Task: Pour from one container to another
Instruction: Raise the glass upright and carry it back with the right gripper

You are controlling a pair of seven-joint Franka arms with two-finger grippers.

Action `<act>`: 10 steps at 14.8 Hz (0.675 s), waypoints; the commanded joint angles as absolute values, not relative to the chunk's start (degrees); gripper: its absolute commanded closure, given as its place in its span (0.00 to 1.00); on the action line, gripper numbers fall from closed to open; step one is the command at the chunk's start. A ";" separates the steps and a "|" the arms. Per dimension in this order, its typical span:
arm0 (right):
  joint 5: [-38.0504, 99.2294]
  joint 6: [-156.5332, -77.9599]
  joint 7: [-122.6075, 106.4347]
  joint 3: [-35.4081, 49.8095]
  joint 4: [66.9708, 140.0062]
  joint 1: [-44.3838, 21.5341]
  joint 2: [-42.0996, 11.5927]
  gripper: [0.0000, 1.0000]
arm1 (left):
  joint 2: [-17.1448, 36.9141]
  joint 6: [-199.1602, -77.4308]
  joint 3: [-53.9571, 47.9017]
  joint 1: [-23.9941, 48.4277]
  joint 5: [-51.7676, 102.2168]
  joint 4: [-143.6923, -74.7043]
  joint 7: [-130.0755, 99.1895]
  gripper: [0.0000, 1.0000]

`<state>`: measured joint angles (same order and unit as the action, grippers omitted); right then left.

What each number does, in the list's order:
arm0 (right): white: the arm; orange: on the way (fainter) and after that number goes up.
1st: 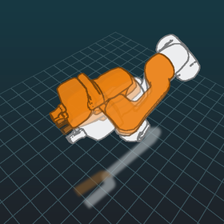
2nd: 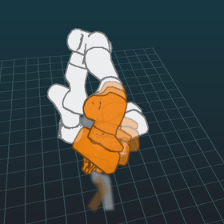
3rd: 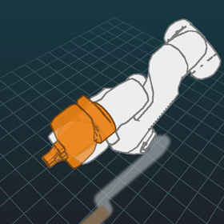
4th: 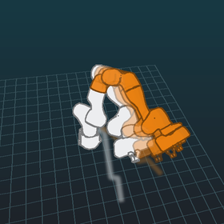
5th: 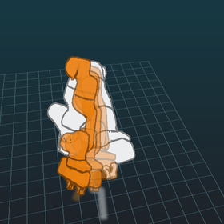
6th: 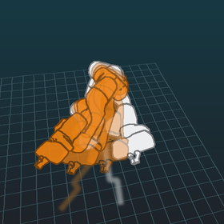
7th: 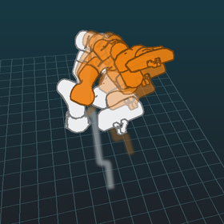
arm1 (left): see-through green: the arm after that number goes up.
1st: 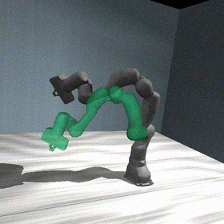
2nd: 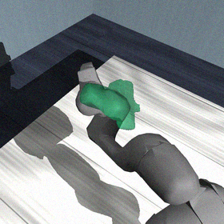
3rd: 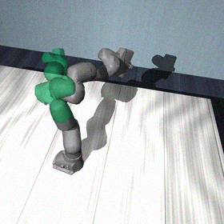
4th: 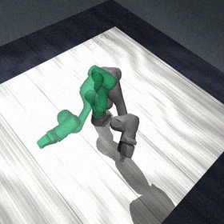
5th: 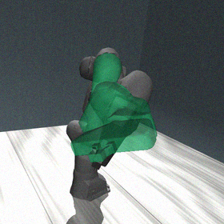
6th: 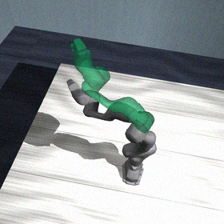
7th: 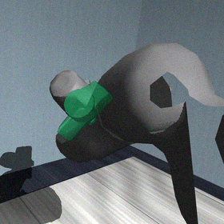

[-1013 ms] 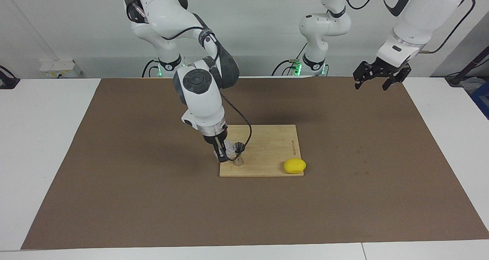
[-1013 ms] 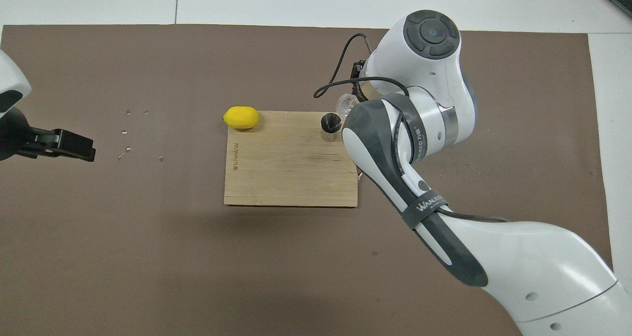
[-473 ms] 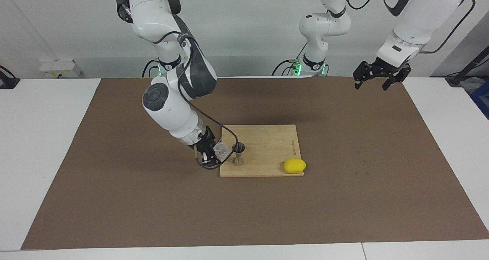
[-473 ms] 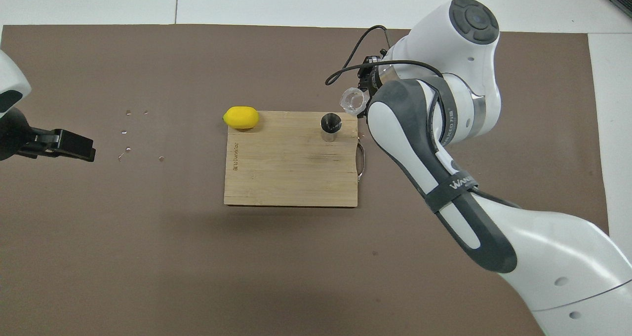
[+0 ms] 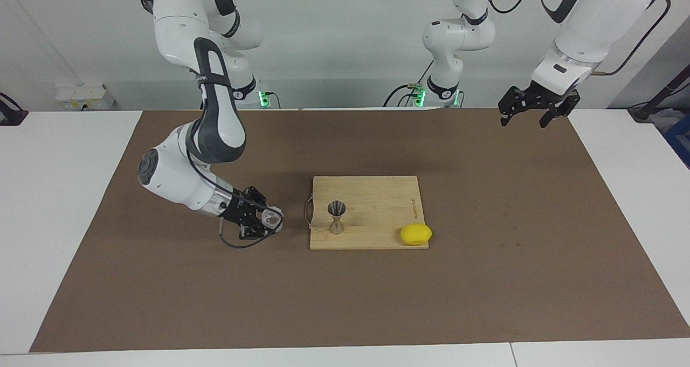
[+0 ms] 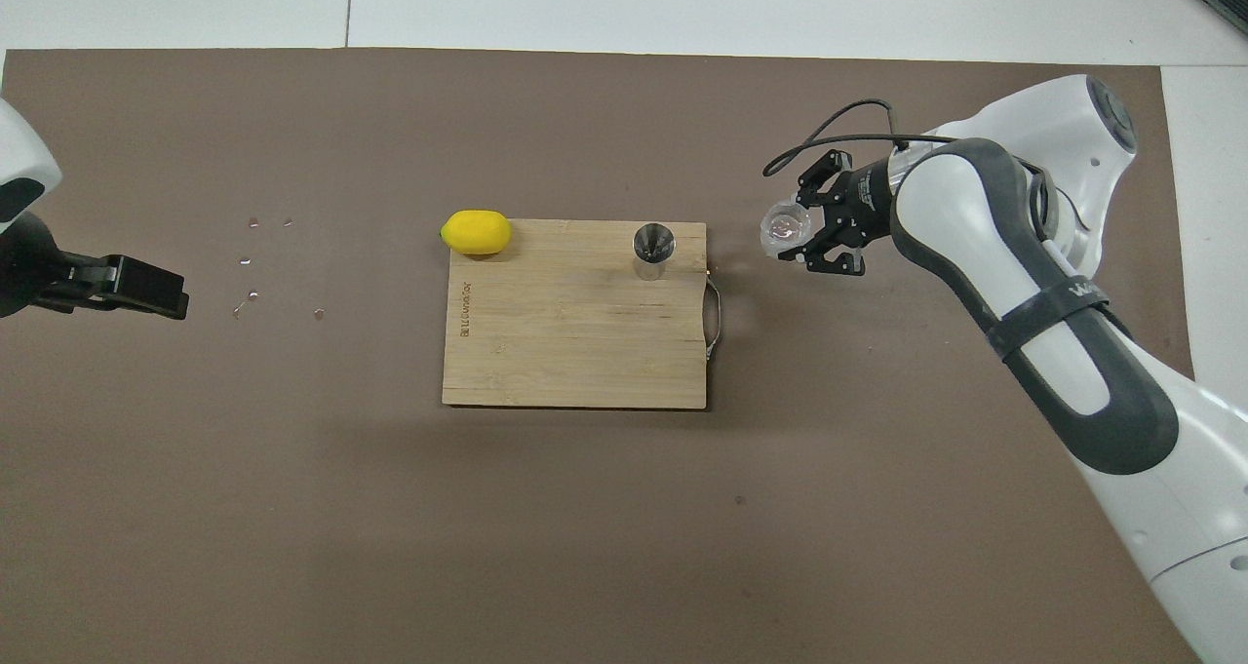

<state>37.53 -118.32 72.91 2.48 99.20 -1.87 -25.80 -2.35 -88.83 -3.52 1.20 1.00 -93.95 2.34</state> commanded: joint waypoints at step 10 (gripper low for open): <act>43.95 -121.64 60.56 3.25 111.35 9.49 -23.20 1.00 | -3.25 -89.12 -2.81 1.93 0.26 -94.83 2.46 0.00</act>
